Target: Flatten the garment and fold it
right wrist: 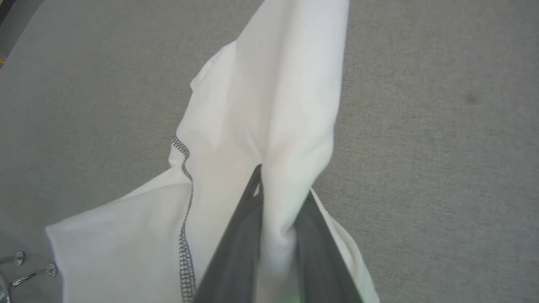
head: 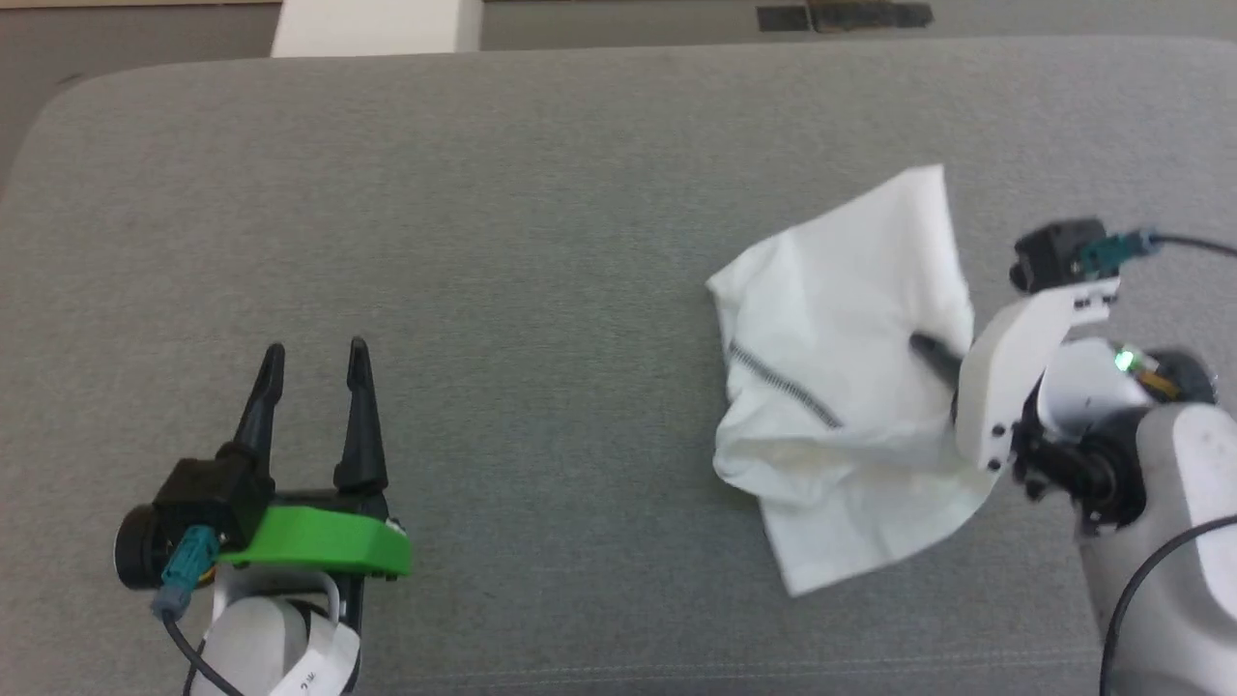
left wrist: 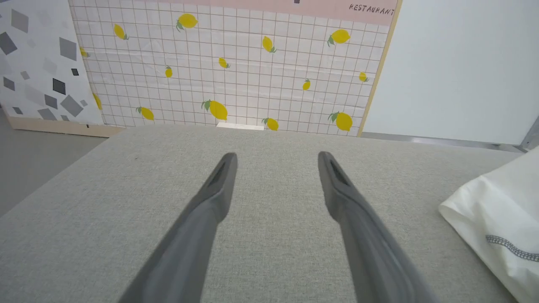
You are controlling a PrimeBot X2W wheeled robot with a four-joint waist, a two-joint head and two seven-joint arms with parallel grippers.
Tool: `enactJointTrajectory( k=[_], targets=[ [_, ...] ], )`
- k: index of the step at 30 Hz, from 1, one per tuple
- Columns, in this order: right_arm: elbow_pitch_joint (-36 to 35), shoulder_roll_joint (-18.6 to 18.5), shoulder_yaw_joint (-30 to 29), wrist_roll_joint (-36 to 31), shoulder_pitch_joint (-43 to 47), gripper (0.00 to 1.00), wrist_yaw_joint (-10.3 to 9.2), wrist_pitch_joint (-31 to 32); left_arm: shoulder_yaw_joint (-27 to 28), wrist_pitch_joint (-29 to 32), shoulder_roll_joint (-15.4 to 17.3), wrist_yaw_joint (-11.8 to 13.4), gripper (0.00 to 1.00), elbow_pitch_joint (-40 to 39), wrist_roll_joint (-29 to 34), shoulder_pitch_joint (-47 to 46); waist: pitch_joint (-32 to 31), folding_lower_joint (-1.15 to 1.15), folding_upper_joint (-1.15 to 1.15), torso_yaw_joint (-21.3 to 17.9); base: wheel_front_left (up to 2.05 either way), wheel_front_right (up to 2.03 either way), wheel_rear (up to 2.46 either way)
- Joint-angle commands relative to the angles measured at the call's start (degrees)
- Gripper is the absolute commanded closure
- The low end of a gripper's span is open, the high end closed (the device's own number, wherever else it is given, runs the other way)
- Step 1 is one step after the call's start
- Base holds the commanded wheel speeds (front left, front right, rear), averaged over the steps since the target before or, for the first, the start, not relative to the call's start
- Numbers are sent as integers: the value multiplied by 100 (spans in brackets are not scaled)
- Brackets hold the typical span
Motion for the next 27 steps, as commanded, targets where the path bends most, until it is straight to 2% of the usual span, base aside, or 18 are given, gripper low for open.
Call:
enactJointTrajectory(
  k=[1,6,14,20,27],
  targets=[
    [7,-194,107,-201,-241,100,-9,-103,-2,-22,5,-21,0,-64,64,-173,333,0,0,-422,0,0,0],
    [409,-890,466,-610,-876,100,-9,-399,-40,-22,101,-53,0,-243,198,-463,813,0,0,-942,0,0,0],
    [1391,-1901,963,-572,-1769,100,-9,-1255,-162,40,433,-92,0,-505,428,-921,1610,0,0,-1568,0,0,0],
    [2233,-2371,756,-1049,-2432,100,-9,-2102,-243,345,704,-115,0,-938,556,-1227,2160,0,0,-1666,0,0,0],
    [3094,-2537,307,-1689,-3020,100,-9,-2815,-272,645,883,-120,0,-1358,611,-1349,2493,0,0,-1533,0,0,0]
  ],
)
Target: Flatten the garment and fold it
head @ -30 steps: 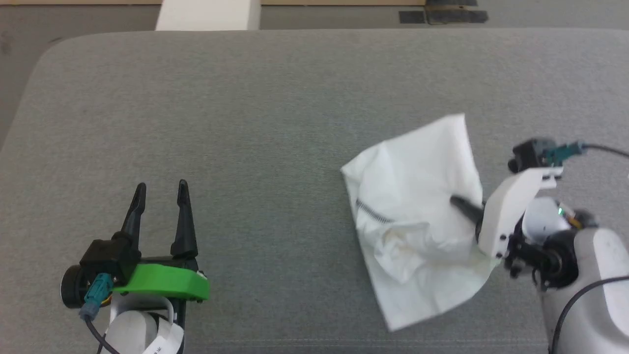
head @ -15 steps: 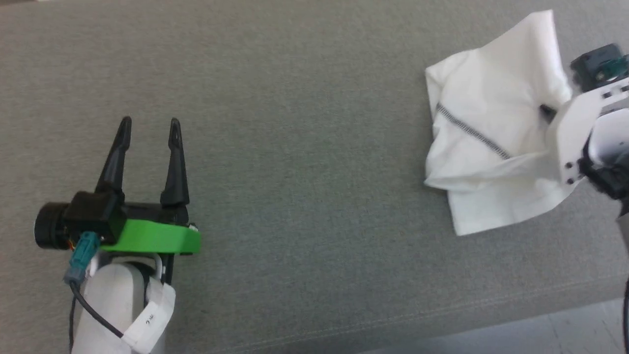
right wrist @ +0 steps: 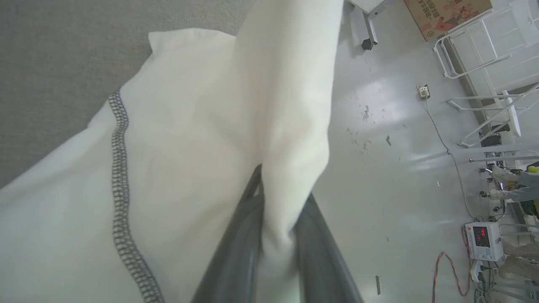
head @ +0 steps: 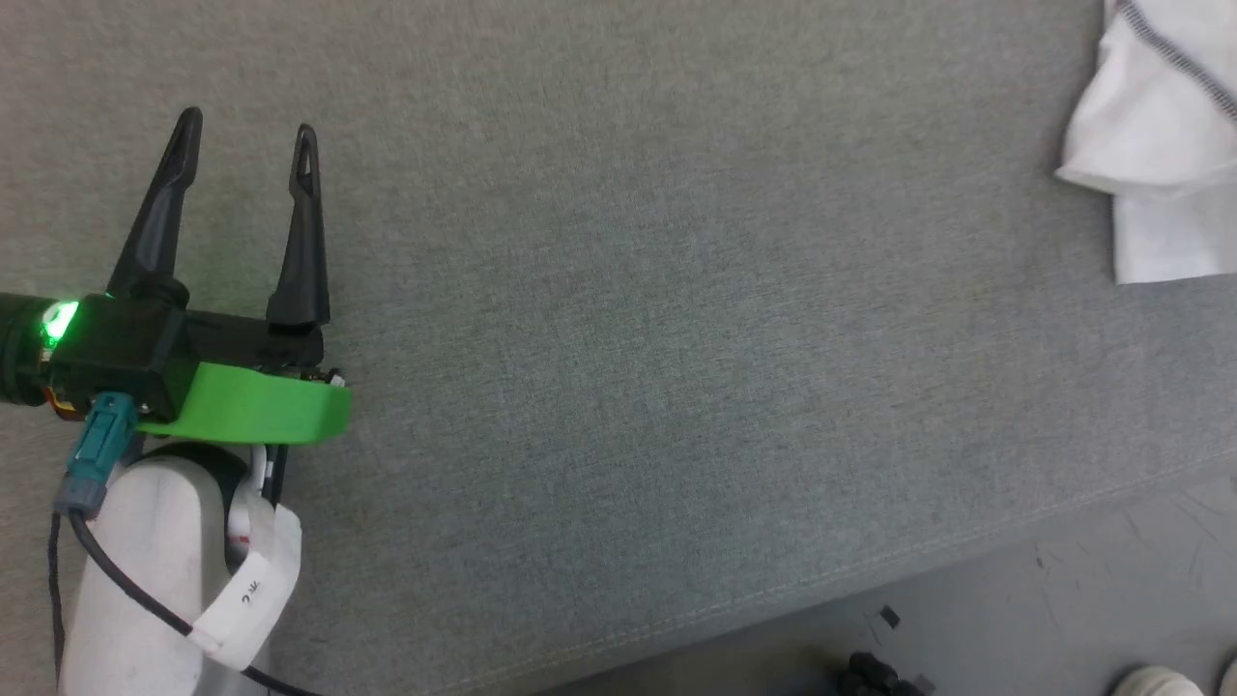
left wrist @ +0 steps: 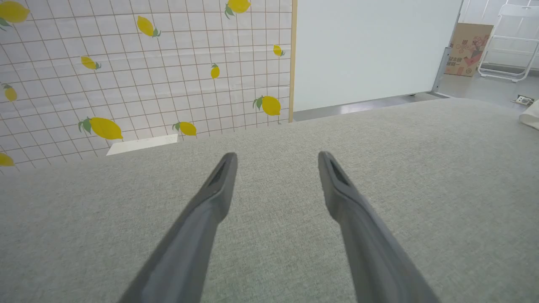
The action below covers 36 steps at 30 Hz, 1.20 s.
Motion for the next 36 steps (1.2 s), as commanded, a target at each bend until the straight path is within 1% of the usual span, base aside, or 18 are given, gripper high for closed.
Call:
enactJointTrajectory(
  k=[1,4,5,6,11,13,15,19,24,29,32,36],
  targets=[
    [114,15,-107,-137,-158,100,-11,-128,-2,34,63,-30,0,-69,18,-113,339,-1,0,-53,0,0,0],
    [296,20,-343,-393,-303,100,-11,-381,1,70,72,-5,0,-145,4,-85,366,-1,0,8,0,0,0],
    [335,18,-397,-516,-344,77,-11,-493,1,70,71,5,0,-152,-3,-69,355,-1,0,30,0,0,0],
    [379,16,-444,-613,-368,0,-11,-553,0,62,64,14,0,-144,-12,-56,333,-1,0,49,0,0,0],
    [572,-14,-765,-1080,-327,0,-11,-796,-55,-139,-70,60,0,101,-125,24,-3,-1,0,232,0,0,0],
    [555,-17,-868,-1149,-252,0,-11,-976,-83,-247,-150,85,0,247,-178,63,-208,-1,0,331,0,0,0],
    [481,11,-959,-1084,-152,0,-11,-1228,-100,-351,-241,109,0,410,-251,112,-438,-1,0,446,0,0,0],
    [241,205,-1095,-631,162,0,-11,-1711,-91,-517,-415,150,0,789,-434,287,-1000,-1,0,678,0,0,0],
    [-372,464,-982,-41,746,0,-11,-2186,-73,-611,-551,155,0,1190,-657,576,-1628,-1,0,937,0,0,0],
    [-1318,819,-786,574,1627,0,-11,-2521,-67,-647,-664,160,0,1519,-851,799,-2135,-1,0,1210,0,0,0],
    [-1999,1109,-686,753,2261,0,-11,-2626,-63,-653,-720,169,0,1640,-936,908,-2373,-1,0,1351,0,0,0],
    [-2677,1459,-673,782,2977,0,-11,-2762,-88,-655,-769,155,0,1689,-975,1012,-2566,-1,0,1498,0,0,0]
  ],
)
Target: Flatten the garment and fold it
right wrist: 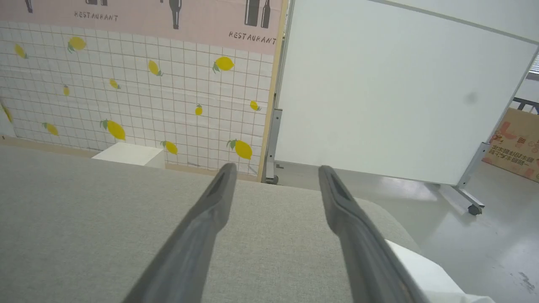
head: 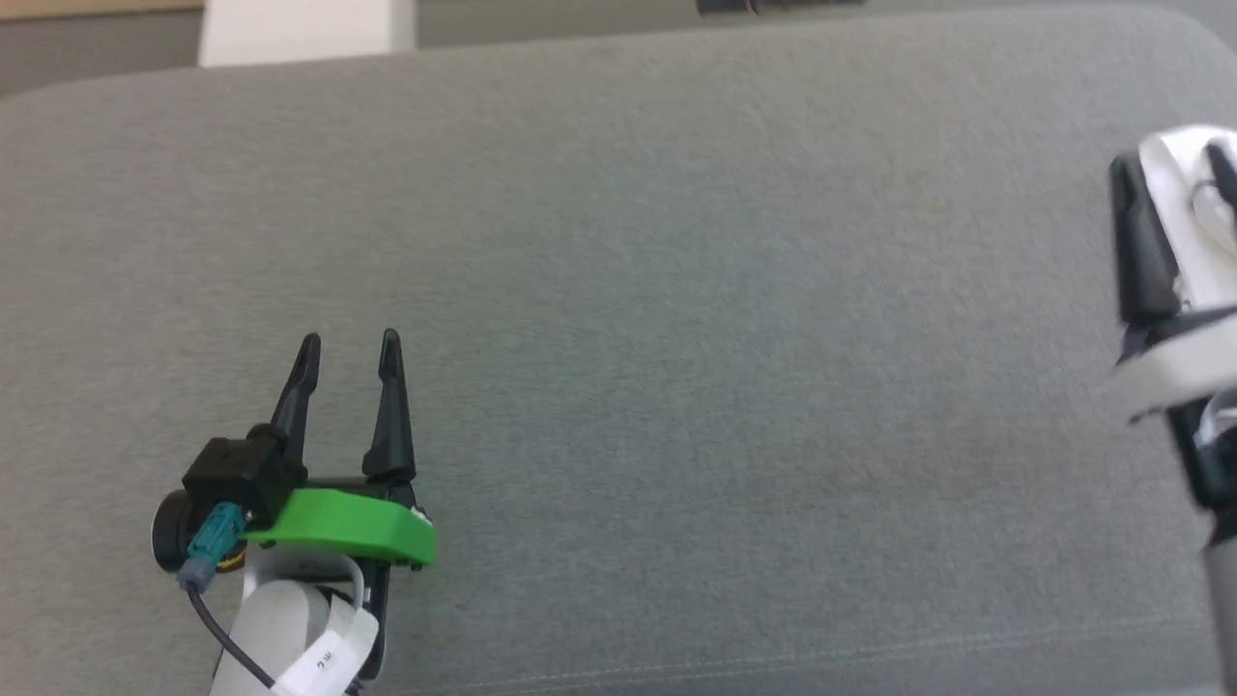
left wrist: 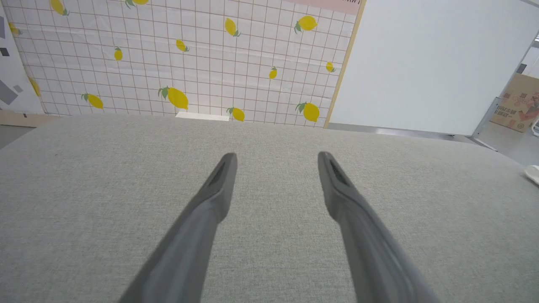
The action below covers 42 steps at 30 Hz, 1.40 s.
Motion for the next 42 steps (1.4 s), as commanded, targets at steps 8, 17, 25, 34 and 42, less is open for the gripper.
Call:
enactJointTrajectory(
  k=[8,17,25,34,42],
  targets=[
    [-779,860,-331,-88,1265,0,-11,-293,-104,-43,-63,-44,0,83,21,266,-721,1,0,611,0,0,0],
    [-1121,1374,-426,-405,2135,0,-11,-418,-265,-43,-86,-86,0,189,12,537,-967,1,0,652,0,0,0],
    [-1246,1587,-405,-611,2560,0,-11,-436,-367,-43,-93,-85,0,234,-48,676,-1094,1,0,704,0,0,0],
    [-1320,1636,-457,-592,2708,0,-11,-398,-504,-43,-94,-14,0,282,-156,656,-1065,1,0,763,0,0,0],
    [-1321,1639,-511,-530,2710,0,-11,-378,-505,-43,-95,17,0,316,-166,634,-1050,1,0,764,0,0,0]
  ],
)
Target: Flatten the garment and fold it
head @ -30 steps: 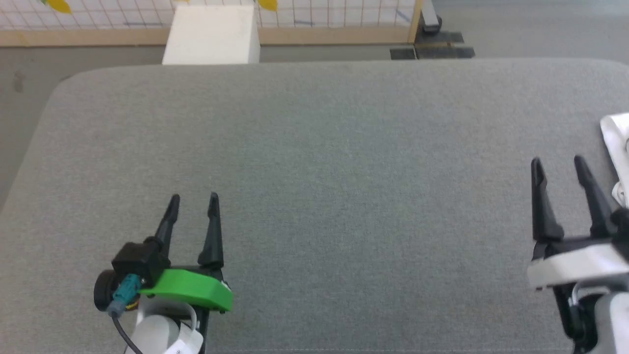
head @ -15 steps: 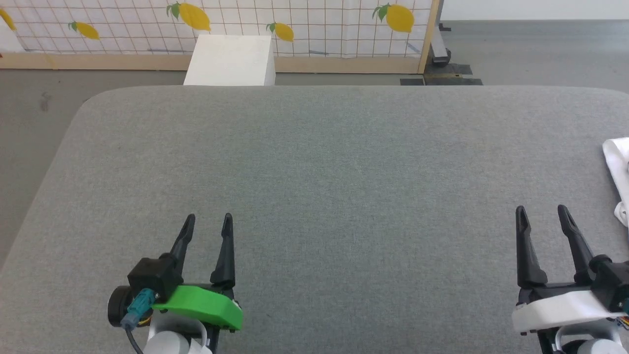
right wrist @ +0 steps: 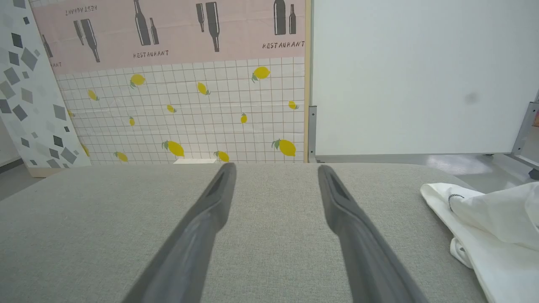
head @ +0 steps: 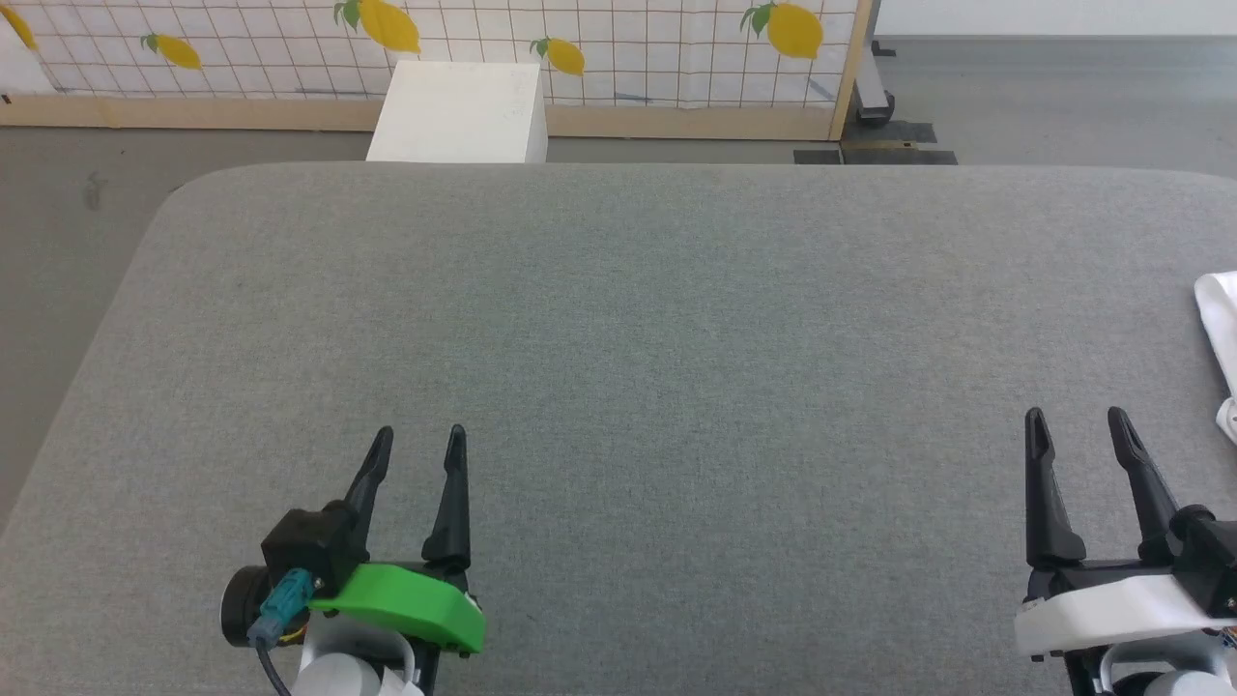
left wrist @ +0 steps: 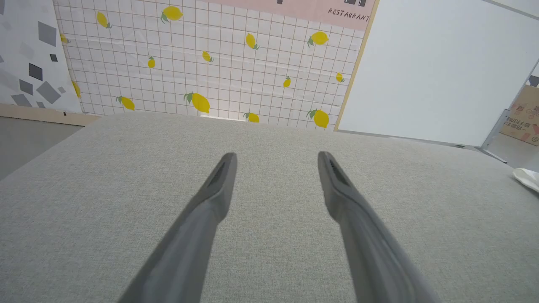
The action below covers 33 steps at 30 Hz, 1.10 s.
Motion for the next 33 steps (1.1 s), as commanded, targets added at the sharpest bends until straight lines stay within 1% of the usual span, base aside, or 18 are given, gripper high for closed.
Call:
enactJointTrajectory(
  k=[1,8,9,21,33],
  targets=[
    [-29,15,2,32,68,0,-10,15,7,-21,-23,19,0,13,-44,22,3,0,0,-2,0,0,0],
    [12,15,38,82,81,0,-10,21,12,-21,-23,34,0,39,-59,8,11,0,0,7,0,0,0],
    [12,1,33,51,13,100,0,17,5,1,-1,1,100,38,-15,-2,11,0,0,7,0,0,0],
    [13,0,32,46,10,100,0,23,-12,16,0,4,100,32,-5,0,11,0,0,7,0,0,0],
    [21,2,101,-18,-15,100,-1,131,45,155,-2,46,100,-67,122,38,-4,0,0,3,0,0,0]
  ],
)
